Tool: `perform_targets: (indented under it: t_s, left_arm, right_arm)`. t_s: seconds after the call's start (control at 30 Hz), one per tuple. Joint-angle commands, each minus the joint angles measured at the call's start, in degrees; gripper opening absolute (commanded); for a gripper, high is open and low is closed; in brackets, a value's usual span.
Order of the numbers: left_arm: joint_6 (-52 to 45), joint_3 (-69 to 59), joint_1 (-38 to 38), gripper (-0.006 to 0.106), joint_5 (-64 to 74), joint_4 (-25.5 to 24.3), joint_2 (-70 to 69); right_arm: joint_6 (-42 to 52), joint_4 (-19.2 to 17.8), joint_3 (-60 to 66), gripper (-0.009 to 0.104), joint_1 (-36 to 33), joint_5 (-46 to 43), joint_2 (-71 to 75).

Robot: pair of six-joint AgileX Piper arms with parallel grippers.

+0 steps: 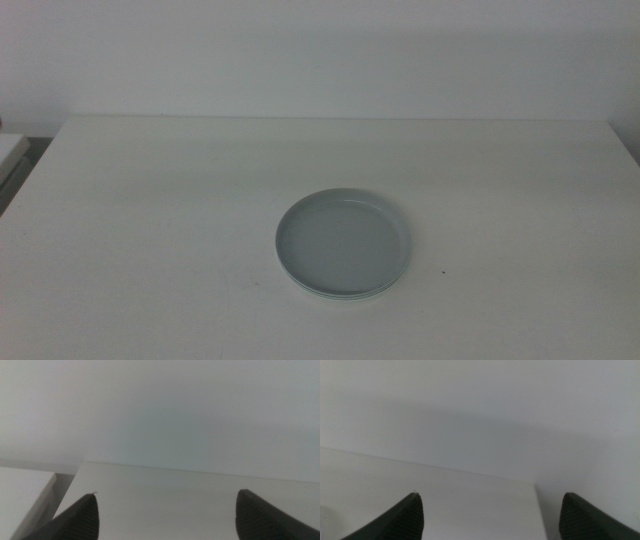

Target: Stack the three bowls on top of each other.

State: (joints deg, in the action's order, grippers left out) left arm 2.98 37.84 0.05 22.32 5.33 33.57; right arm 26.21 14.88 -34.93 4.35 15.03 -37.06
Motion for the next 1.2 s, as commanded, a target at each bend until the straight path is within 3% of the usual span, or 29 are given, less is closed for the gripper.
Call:
perform_targets:
  t_s: [0.0, 0.13, 0.27, 0.47, 1.17]
  left_arm:
    - [0.36, -4.96, -0.05, 0.094, -3.97, 0.59, -4.18]
    - [0.26, -14.23, -0.04, 0.094, -5.95, 0.49, -12.14]
    - [0.26, -23.11, -0.14, 0.094, -6.76, -2.60, -21.07]
    - [0.26, -33.49, -0.14, 0.094, -6.76, -2.77, -33.00]
    - [0.26, -37.84, -0.05, 0.094, -7.59, -3.02, -33.57]
  right_arm:
    - [0.67, -0.56, 4.77, 0.093, 1.43, -2.63, 5.54]
    - [0.67, -2.79, 13.27, 0.093, 1.33, -2.63, 16.53]
    - [0.67, -2.79, 20.87, 0.093, 1.33, -2.63, 25.90]
    - [0.67, -2.79, 28.22, 0.093, 1.33, -2.50, 34.50]
    - [0.67, 0.93, 30.11, 0.093, 1.33, -2.60, 37.06]
